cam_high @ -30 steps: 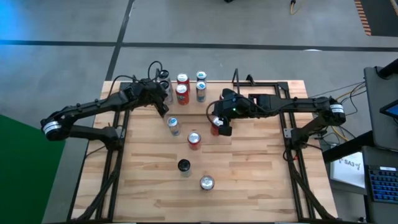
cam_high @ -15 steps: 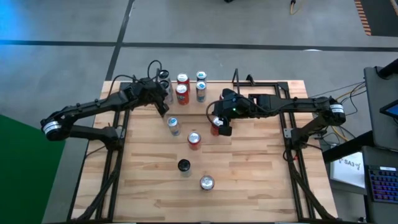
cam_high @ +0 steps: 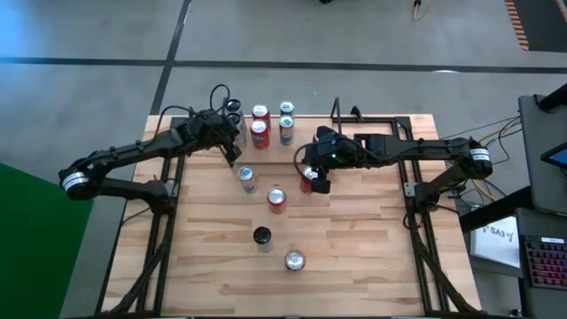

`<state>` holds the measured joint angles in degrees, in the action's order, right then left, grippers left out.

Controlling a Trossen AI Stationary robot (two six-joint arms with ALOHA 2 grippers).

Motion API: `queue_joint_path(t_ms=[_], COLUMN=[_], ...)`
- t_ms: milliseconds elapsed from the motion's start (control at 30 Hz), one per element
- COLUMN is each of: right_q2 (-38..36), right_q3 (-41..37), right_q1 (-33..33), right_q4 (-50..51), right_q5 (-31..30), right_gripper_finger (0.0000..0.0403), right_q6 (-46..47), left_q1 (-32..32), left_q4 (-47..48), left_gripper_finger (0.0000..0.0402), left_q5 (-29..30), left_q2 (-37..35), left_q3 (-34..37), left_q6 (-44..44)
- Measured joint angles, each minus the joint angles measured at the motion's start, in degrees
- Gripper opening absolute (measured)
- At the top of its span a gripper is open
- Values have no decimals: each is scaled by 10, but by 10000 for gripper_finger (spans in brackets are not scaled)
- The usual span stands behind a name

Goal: Place canned beverage on shelf
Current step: Put the left white soda can on the shelf aligned with the other white soda can

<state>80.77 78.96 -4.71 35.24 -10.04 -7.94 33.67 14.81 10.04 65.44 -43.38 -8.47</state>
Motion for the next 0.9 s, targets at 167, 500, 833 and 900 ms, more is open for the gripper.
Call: queue_joint_path(t_ms=[167, 500, 833, 900], right_q2=[0, 0, 0, 0], right_q3=[0, 0, 0, 0], right_q1=[0, 0, 1, 1], right_q4=[0, 0, 0, 0], right_q5=[0, 0, 0, 0], right_gripper_finger=[9, 9, 9, 9], right_q6=[6, 5, 40, 48], left_q1=[0, 1, -20, -33], left_q4=[-1, -7, -8, -7], left_gripper_finger=[0, 0, 0, 0], left_q5=[0, 0, 0, -1], left_q2=[1, -3, -60, -76], left_q3=[0, 0, 0, 0], left_q6=[-1, -1, 19, 19])
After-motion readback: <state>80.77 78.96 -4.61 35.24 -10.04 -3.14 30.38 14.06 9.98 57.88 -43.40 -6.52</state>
